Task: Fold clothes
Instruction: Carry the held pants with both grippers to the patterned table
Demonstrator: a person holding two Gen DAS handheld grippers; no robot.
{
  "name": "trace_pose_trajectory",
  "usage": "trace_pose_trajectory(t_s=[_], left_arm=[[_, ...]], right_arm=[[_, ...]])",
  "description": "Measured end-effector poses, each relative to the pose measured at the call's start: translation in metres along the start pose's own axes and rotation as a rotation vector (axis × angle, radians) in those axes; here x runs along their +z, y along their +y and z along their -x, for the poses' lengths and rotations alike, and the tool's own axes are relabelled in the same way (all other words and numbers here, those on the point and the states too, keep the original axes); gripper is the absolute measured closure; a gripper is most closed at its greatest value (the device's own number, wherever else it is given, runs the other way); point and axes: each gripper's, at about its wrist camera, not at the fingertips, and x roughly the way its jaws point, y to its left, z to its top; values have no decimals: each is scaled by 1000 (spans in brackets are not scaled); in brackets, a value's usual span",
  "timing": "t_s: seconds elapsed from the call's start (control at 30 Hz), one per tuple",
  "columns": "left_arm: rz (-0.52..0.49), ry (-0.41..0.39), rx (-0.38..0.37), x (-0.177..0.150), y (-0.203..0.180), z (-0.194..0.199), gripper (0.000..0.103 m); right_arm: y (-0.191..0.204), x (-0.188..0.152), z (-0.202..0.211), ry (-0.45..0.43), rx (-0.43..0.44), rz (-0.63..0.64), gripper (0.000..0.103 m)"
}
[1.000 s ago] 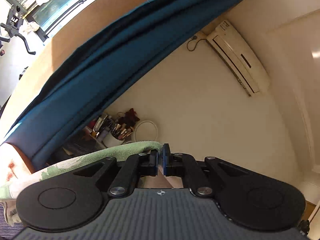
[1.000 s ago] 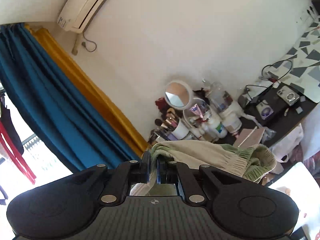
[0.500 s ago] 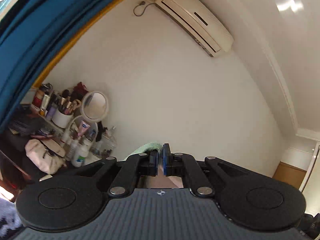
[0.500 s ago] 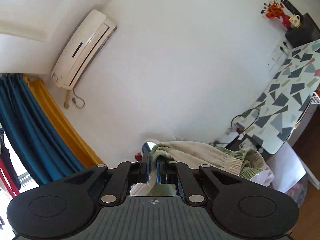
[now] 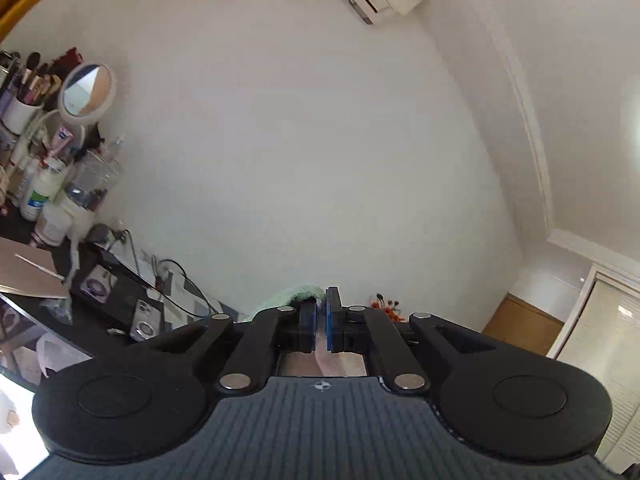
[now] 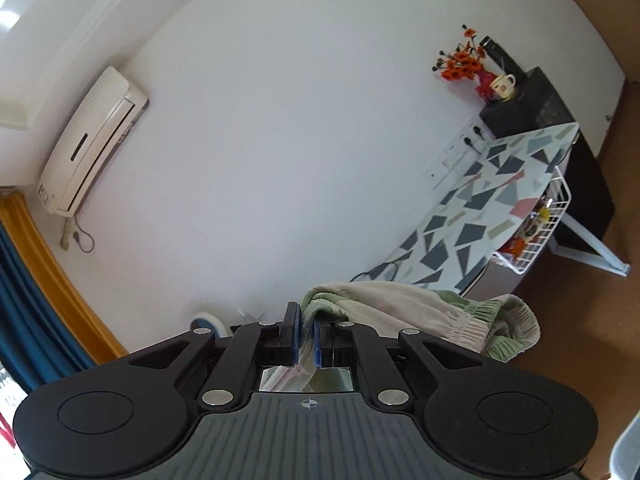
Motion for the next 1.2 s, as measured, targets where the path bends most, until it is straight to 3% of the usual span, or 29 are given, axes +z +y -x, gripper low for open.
trace_pose_trajectory(t_s=[0.2, 0.4, 0.67, 0.87, 1.0, 1.2], left_arm=[[6, 58, -116, -36, -23, -81, 99], [20, 104, -198, -66, -24, -178, 99], [-47, 115, -227, -38, -7, -329, 99], [-56, 88, -242, -24, 1, -430, 99], [-43, 72, -242, -26, 7, -464, 99], [-19, 21, -179, -31, 13, -490, 99]], right_arm=[[-42, 25, 13, -75, -105, -28, 97], [-80, 65, -22, -150, -174, -14, 97], [-138, 147, -171, -227, -161, -31, 97], [-151, 190, -276, -288, -147, 34, 97], [-152, 221, -332, -282, -149, 67, 97], [-162, 273, -407, -274, -56, 109, 97]])
